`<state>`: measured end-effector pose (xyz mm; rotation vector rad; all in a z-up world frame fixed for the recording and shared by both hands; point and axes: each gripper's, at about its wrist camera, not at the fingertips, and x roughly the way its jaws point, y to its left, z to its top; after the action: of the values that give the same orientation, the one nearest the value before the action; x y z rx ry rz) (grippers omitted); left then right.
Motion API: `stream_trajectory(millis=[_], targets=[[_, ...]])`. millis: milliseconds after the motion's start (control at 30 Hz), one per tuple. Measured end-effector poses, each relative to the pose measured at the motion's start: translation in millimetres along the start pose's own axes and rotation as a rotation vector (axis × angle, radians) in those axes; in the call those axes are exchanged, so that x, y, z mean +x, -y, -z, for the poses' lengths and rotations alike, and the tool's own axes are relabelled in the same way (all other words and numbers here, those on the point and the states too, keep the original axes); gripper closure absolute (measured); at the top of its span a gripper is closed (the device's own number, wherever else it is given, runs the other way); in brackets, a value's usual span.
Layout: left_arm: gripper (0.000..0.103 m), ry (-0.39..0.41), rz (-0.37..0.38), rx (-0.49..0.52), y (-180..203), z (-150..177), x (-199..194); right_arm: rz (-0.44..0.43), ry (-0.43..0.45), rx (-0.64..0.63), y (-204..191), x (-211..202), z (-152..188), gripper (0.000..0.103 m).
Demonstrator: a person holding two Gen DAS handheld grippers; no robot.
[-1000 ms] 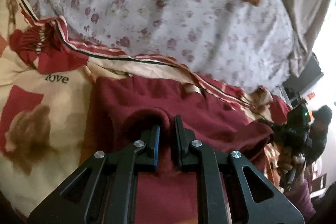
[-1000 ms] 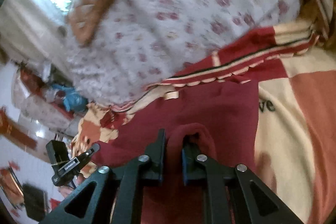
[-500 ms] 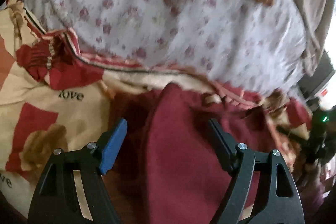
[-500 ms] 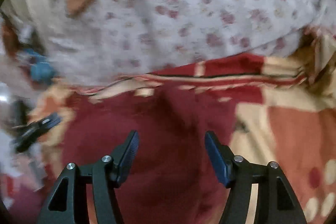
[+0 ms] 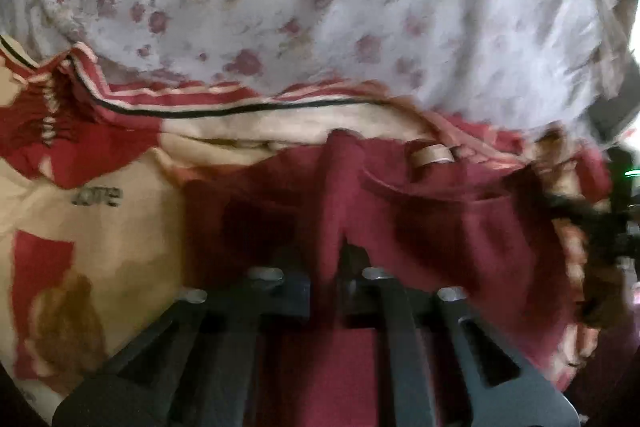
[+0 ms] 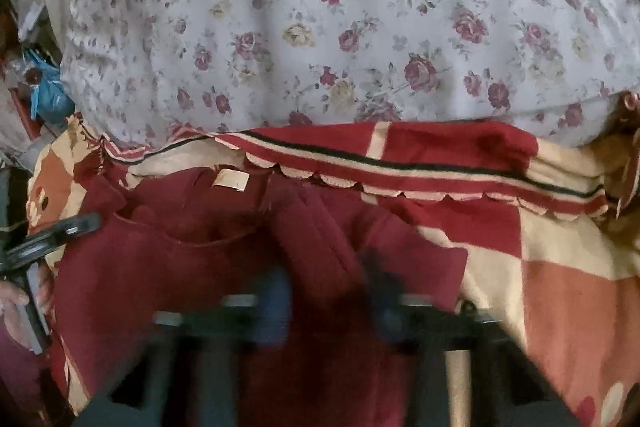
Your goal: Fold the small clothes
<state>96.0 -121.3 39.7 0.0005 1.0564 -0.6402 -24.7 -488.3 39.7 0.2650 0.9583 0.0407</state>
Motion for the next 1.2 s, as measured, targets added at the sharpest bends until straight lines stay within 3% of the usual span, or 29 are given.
stream_trajectory(millis=[133,233,367,433,467,500,567,700,767,867,933,967,1033,1100,1200], targets=[[0.095,0.070,-0.015,-0.016,-6,-15,-11,0.051,0.081,-0.038,-1,-20,-11,0.094],[0.095,0.102,-0.002,-0.062,-14,-25,-10,0.100,0.117,0.009,10,-18,-21,0.094],[0.095,-0.009,-0.057,-0.063,-17,-24,27,0.127,0.029,0.045,16,23,-22,0.094],[0.090,-0.036,-0.044,-0.098,-25,-21,32,0.144,-0.040,0.053,19,38,-19,0.088],[0.084,-0.023,-0.028,-0.106,-28,-20,27,0.159,-0.026,0.063,22,33,-17,0.071],[0.073,-0.001,-0.026,-0.108,-30,-20,20,0.172,0.005,0.072,23,25,-15,0.063],[0.061,0.039,-0.052,-0.098,-31,-18,3,0.175,0.059,0.084,25,-1,-11,0.062],[0.048,0.103,-0.164,-0.037,-20,-9,-23,0.080,0.050,0.034,4,-33,5,0.062],[0.044,0.067,-0.195,0.002,-12,1,-16,0.041,-0.017,-0.049,-18,-23,18,0.062],[0.043,-0.018,-0.256,0.004,-8,12,13,0.126,-0.064,-0.102,-25,7,28,0.063],[0.029,0.028,-0.289,-0.029,-14,15,16,0.183,-0.075,-0.057,-11,22,24,0.066],[0.028,0.029,-0.305,-0.045,-16,15,14,0.144,-0.072,0.014,-2,19,22,0.066],[0.029,0.020,-0.279,-0.072,-21,15,6,0.122,-0.059,0.053,-1,3,23,0.066],[0.029,0.031,-0.268,-0.078,-24,19,-9,0.149,-0.051,-0.003,-12,-22,32,0.064],[0.029,0.065,-0.254,-0.077,-21,31,-35,0.065,-0.079,-0.031,-20,-54,56,0.064]])
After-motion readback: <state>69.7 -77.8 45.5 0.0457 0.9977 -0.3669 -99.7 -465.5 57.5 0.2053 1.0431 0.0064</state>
